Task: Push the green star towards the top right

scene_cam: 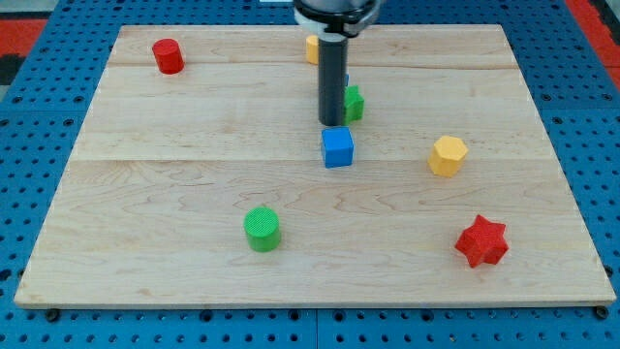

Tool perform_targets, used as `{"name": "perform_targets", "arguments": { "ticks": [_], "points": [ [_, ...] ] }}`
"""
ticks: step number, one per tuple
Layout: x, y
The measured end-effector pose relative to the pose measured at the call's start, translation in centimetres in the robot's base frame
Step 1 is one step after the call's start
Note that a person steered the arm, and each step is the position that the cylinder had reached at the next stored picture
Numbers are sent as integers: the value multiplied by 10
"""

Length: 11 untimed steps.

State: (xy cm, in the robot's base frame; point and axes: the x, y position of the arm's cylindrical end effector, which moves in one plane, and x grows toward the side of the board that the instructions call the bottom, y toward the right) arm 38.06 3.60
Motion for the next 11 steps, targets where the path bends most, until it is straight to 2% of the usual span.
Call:
{"name": "perform_targets", "arguments": {
  "ticks": [1,2,4,7,9,11],
  "points": [
    [-5,38],
    [-24,50],
    [8,-9],
    [-50,22],
    [-93,81],
    [-121,102]
  ]
}}
